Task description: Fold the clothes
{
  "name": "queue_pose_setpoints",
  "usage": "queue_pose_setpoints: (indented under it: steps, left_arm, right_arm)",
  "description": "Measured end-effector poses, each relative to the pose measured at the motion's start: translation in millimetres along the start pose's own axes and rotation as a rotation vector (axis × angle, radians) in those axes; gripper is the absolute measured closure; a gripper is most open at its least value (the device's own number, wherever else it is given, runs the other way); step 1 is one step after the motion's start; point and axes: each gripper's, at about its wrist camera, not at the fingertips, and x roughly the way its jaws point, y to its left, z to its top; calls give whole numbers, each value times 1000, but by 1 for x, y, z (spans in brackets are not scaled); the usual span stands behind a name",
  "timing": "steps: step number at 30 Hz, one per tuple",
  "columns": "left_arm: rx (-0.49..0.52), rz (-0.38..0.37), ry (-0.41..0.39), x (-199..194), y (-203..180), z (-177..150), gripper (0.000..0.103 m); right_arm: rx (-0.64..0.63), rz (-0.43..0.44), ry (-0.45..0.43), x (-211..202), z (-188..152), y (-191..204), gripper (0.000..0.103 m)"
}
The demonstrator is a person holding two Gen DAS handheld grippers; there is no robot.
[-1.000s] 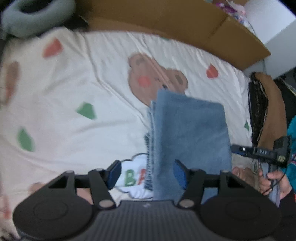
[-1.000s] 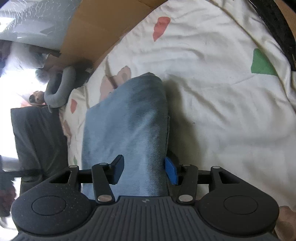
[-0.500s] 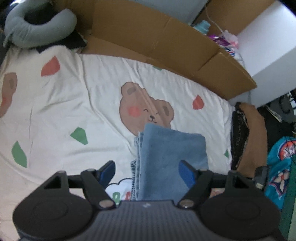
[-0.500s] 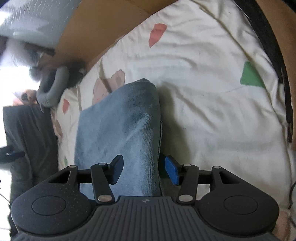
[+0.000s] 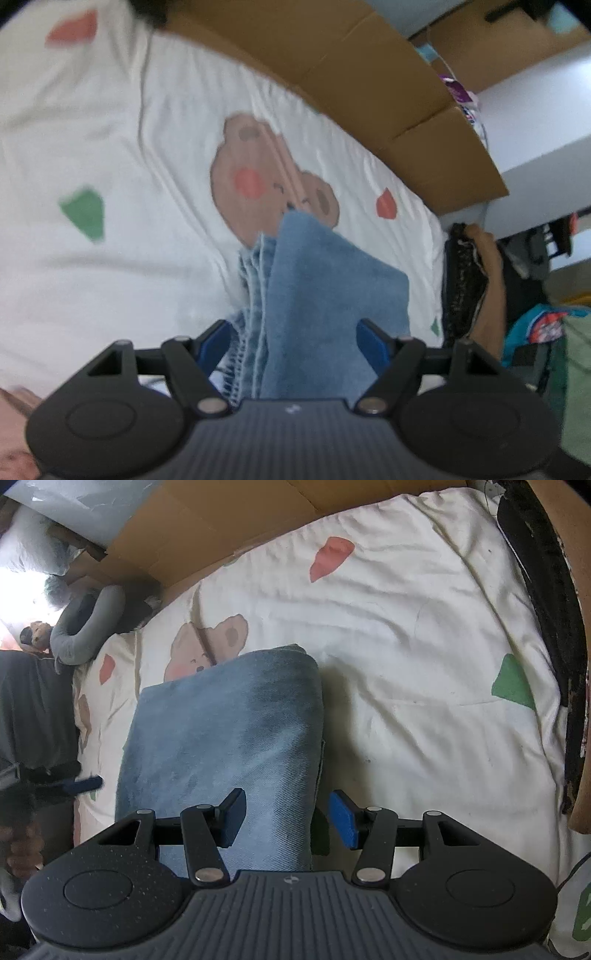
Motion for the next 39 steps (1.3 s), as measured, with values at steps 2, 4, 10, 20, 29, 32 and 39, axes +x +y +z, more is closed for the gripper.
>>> queue_pose_setpoints:
  steps: [2,4,10,20,29,32,39]
  left_arm:
    - [-27,1,25,12,13,-2,26]
    - [-47,-23,31,20,24,-3,26]
    - [-108,-76,56,43,50,-12,26]
    - [-131,-142,63,53,61,-18,27]
    - [-129,-250,54,69,70,-16,24]
    - [-160,-306,68,72,78,-14,28]
    - [-167,-376,83,68,83,-15,33]
  right_arm:
    - [-3,-10,1,3,-2,0,46]
    - [-12,-26,-3,7,-4,1,45]
    - [-8,-37,-17,18,-10,2,39]
    - [23,41,-3,35,-12,-7,40]
    - [59,130,2,50,-15,-15,40]
    - [80,160,7,55,-14,-17,40]
    - [82,229,18,49,-10,-13,51]
